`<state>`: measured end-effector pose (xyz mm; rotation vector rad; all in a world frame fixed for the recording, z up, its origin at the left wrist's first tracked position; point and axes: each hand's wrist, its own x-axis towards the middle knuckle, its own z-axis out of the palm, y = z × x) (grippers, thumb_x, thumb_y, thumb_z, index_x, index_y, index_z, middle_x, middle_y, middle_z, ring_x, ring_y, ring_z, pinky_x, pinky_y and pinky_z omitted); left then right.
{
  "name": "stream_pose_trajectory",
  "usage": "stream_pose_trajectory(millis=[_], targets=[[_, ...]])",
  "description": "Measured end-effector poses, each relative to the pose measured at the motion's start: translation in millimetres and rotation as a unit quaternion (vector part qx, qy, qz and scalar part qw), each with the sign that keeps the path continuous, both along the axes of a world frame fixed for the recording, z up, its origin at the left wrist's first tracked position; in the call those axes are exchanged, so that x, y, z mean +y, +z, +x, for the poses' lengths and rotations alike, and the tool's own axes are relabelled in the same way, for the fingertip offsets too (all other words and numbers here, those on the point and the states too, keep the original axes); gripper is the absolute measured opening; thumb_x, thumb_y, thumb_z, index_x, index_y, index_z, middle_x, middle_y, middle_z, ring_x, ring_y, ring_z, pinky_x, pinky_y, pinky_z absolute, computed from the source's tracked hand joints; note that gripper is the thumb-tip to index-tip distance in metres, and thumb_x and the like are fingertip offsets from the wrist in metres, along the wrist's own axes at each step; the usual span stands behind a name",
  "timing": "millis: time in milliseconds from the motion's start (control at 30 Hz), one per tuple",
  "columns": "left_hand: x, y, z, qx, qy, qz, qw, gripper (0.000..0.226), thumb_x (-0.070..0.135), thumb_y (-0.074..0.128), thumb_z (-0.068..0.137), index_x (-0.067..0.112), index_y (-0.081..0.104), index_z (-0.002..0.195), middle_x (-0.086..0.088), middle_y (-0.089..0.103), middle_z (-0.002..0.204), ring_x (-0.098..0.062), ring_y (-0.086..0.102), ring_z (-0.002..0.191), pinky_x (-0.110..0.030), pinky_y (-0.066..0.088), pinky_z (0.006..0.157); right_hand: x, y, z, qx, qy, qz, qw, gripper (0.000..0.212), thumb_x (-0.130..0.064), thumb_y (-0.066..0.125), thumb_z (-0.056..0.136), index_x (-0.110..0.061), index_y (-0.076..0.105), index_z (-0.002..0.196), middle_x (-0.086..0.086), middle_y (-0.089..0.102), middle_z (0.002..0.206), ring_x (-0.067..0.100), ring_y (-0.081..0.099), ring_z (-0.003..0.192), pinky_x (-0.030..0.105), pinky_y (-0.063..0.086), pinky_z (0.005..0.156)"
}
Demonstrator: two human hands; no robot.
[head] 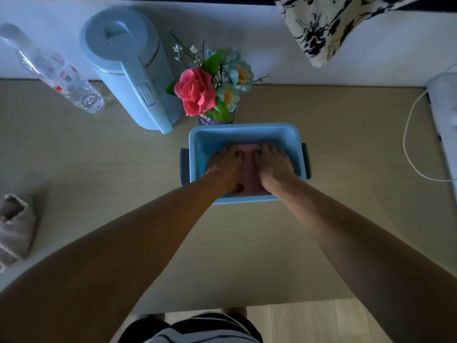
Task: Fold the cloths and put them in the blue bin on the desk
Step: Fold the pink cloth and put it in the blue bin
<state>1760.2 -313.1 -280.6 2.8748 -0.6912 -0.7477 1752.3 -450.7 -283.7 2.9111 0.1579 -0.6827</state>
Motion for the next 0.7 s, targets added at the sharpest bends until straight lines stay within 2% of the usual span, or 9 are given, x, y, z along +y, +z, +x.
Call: stream_pose_trajectory(millis=[100,167,267,333,433,500,567,600,700], targets=[[0,7,-3,0.009,0.003,0.002,1.000,0.077,0.046,0.081,0.073,0.013,0.048,0.135,-0.011,0.041,0.144,-0.030,0.041,0.133,-0.043,0.040,0.106,0,7,-2,0.007,0.007,-0.012,1.000,0.040,-0.014,0.059,0.094,-0.009,0.053,0.133,0.013,0.045,0.142,0.031,0.042,0.134,0.042,0.036,0.114],[2,18,-7,0.017,0.022,-0.023,0.999,0.074,0.042,0.080,0.074,0.014,0.049,0.136,-0.010,0.044,0.143,-0.031,0.046,0.131,-0.044,0.045,0.105,0,24,-4,0.012,-0.012,0.012,1.000,0.041,-0.011,0.060,0.092,-0.010,0.054,0.133,0.013,0.045,0.141,0.031,0.044,0.133,0.041,0.039,0.109],[16,46,-15,0.041,0.111,-0.172,0.978,0.066,0.038,0.077,0.079,0.018,0.053,0.137,-0.008,0.054,0.140,-0.030,0.057,0.124,-0.044,0.049,0.102,0,59,-10,-0.016,-0.085,0.122,0.989,0.053,-0.017,0.072,0.083,-0.014,0.052,0.133,0.011,0.049,0.135,0.033,0.058,0.118,0.041,0.050,0.091],[31,67,-24,0.021,0.164,-0.284,0.944,0.054,0.030,0.077,0.082,0.015,0.059,0.130,-0.006,0.061,0.133,-0.025,0.060,0.122,-0.036,0.048,0.102,1,79,-16,-0.076,-0.128,0.188,0.971,0.061,-0.028,0.076,0.080,-0.015,0.050,0.134,0.010,0.051,0.131,0.033,0.060,0.114,0.038,0.049,0.088],[66,103,-44,-0.029,0.257,-0.392,0.883,0.040,0.020,0.076,0.084,0.012,0.065,0.121,0.003,0.067,0.117,-0.011,0.062,0.110,-0.005,0.040,0.087,16,104,-33,-0.174,-0.181,0.298,0.921,0.062,-0.028,0.078,0.078,-0.015,0.052,0.133,0.008,0.056,0.125,0.027,0.060,0.111,0.030,0.042,0.086],[93,126,-59,-0.055,0.294,-0.420,0.857,0.033,0.018,0.075,0.085,0.013,0.066,0.117,0.010,0.066,0.110,-0.003,0.061,0.102,0.005,0.036,0.080,36,117,-45,-0.220,-0.204,0.388,0.872,0.057,-0.023,0.079,0.079,-0.013,0.055,0.130,0.007,0.060,0.121,0.025,0.064,0.105,0.030,0.046,0.092],[123,140,-76,-0.081,0.315,-0.447,0.833,0.026,0.017,0.073,0.086,0.015,0.067,0.111,0.011,0.069,0.105,-0.001,0.063,0.097,0.002,0.040,0.083,62,122,-56,-0.246,-0.222,0.461,0.823,0.050,-0.020,0.077,0.082,-0.014,0.056,0.127,0.004,0.064,0.115,0.023,0.066,0.100,0.044,0.053,0.094],[140,146,-84,-0.095,0.325,-0.461,0.820,0.022,0.016,0.073,0.087,0.016,0.067,0.108,0.012,0.071,0.104,-0.002,0.066,0.096,-0.003,0.044,0.087,78,125,-61,-0.249,-0.233,0.481,0.807,0.048,-0.022,0.075,0.083,-0.016,0.056,0.127,0.002,0.065,0.114,0.021,0.067,0.099,0.046,0.054,0.093],[185,153,-111,-0.124,0.358,-0.483,0.790,0.019,0.018,0.071,0.087,0.019,0.067,0.106,0.012,0.073,0.103,-0.002,0.068,0.100,-0.018,0.050,0.094,135,131,-75,-0.254,-0.235,0.540,0.768,0.053,-0.032,0.069,0.087,-0.013,0.053,0.133,0.004,0.065,0.121,0.019,0.066,0.108,0.045,0.053,0.097]])
